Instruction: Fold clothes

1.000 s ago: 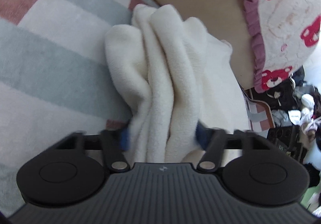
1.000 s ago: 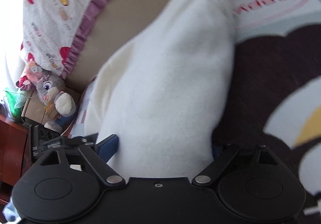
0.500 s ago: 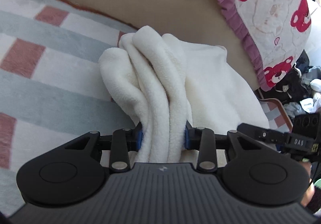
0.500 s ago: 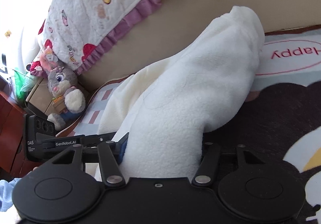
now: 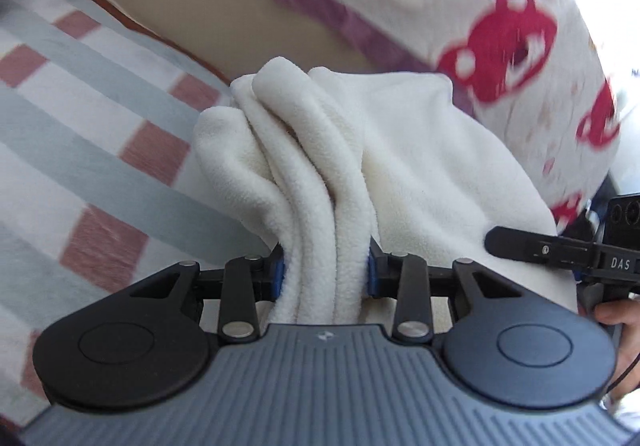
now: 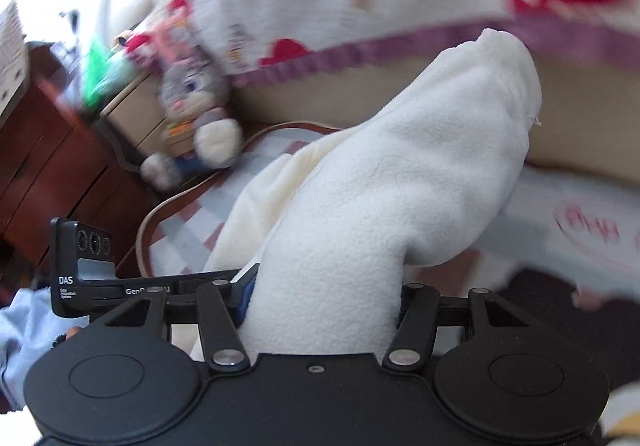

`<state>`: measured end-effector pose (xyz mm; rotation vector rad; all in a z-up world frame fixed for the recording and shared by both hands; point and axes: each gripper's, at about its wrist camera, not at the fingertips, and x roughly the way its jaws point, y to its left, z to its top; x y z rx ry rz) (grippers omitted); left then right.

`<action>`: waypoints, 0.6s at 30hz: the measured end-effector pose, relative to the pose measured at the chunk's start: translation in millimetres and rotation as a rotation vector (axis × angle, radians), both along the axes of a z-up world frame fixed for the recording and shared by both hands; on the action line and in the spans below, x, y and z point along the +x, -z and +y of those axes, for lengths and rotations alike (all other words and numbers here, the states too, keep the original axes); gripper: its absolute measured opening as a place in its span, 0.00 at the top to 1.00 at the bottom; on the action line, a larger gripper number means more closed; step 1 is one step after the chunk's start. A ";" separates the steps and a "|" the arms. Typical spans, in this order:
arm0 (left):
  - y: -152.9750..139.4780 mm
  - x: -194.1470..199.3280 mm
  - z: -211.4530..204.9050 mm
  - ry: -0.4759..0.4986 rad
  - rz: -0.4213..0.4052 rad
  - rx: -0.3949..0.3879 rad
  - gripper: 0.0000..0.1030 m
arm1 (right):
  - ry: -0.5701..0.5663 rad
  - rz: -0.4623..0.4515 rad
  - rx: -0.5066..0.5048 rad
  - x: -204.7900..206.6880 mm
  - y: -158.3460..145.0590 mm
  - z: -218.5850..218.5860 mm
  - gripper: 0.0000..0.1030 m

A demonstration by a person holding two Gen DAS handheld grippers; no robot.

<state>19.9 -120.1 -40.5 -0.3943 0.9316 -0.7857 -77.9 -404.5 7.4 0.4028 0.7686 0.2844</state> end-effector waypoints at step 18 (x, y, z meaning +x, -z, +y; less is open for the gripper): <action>-142.4 103.4 135.6 -0.223 -0.171 0.400 0.67 | -0.016 -0.110 0.079 117.3 -73.5 171.4 0.42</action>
